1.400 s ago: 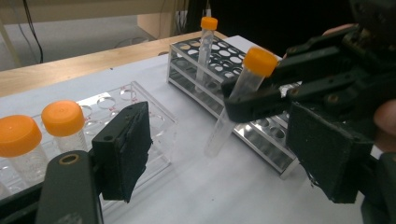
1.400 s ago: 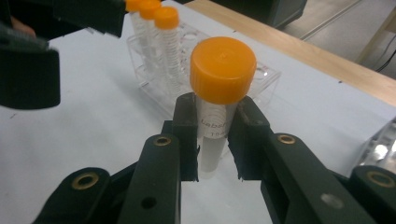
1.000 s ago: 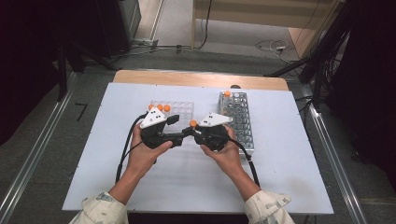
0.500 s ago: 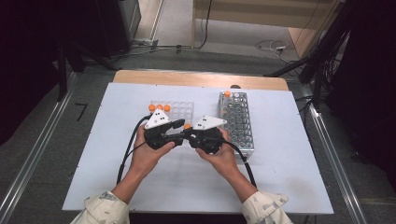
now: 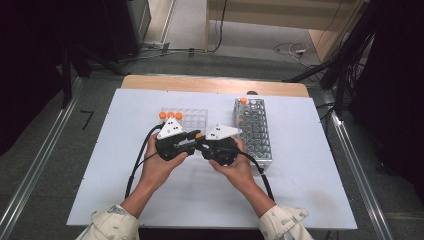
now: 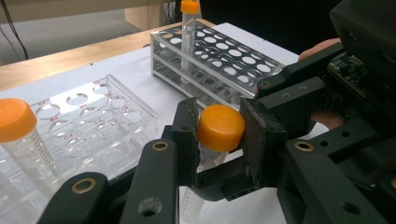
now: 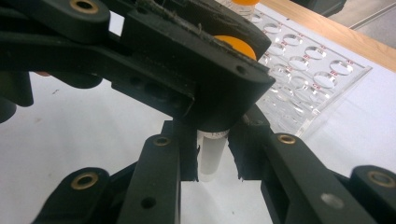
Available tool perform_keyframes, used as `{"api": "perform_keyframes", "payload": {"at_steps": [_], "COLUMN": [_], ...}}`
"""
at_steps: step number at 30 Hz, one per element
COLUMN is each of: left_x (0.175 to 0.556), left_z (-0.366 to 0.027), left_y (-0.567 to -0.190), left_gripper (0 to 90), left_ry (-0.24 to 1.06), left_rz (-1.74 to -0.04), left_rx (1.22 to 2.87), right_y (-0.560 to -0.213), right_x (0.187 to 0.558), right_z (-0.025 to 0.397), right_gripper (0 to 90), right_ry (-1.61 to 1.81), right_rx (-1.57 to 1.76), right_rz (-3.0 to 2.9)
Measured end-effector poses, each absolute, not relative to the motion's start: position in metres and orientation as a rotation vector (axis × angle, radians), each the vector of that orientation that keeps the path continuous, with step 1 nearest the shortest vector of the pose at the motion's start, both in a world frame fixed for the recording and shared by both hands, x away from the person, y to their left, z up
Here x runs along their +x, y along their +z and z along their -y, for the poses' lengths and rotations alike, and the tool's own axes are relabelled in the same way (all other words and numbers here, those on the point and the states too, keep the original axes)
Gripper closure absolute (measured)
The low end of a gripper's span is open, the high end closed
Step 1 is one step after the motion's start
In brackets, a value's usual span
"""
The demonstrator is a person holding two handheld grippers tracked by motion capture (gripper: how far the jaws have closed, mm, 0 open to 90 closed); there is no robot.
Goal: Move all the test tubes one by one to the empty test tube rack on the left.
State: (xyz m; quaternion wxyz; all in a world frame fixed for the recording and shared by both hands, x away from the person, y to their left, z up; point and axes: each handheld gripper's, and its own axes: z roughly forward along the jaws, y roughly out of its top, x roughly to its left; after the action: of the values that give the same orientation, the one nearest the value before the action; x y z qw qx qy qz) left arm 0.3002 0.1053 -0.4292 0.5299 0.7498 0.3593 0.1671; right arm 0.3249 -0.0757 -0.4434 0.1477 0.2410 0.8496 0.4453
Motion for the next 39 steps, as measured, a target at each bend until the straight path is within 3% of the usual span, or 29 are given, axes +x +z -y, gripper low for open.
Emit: {"api": "perform_keyframes", "payload": {"at_steps": [6, 13, 19, 39], "left_x": [0.301, 0.301, 0.303, 0.317], "left_z": [-0.106, -0.108, -0.111, -0.126], "left_y": [-0.429, -0.425, -0.422, -0.401], "left_gripper": [70.3, 70.4, 70.4, 70.3], "left_ry": [0.399, 0.4, 0.399, 0.453], "left_rz": [-0.86, -0.857, -0.873, -0.91], "left_rx": [1.789, 1.774, 1.756, 1.714], "right_y": [-0.443, -0.441, -0.439, -0.437], "right_x": [0.325, 0.324, 0.325, 0.322], "right_z": [0.076, 0.078, 0.086, 0.109], "right_gripper": [68.5, 39.6, 25.8, 23.8], "right_ry": [1.284, 1.295, 1.3, 1.274], "right_rx": [0.701, 0.738, 0.777, 0.814], "right_rz": [-2.444, -2.415, -2.393, -2.378]}}
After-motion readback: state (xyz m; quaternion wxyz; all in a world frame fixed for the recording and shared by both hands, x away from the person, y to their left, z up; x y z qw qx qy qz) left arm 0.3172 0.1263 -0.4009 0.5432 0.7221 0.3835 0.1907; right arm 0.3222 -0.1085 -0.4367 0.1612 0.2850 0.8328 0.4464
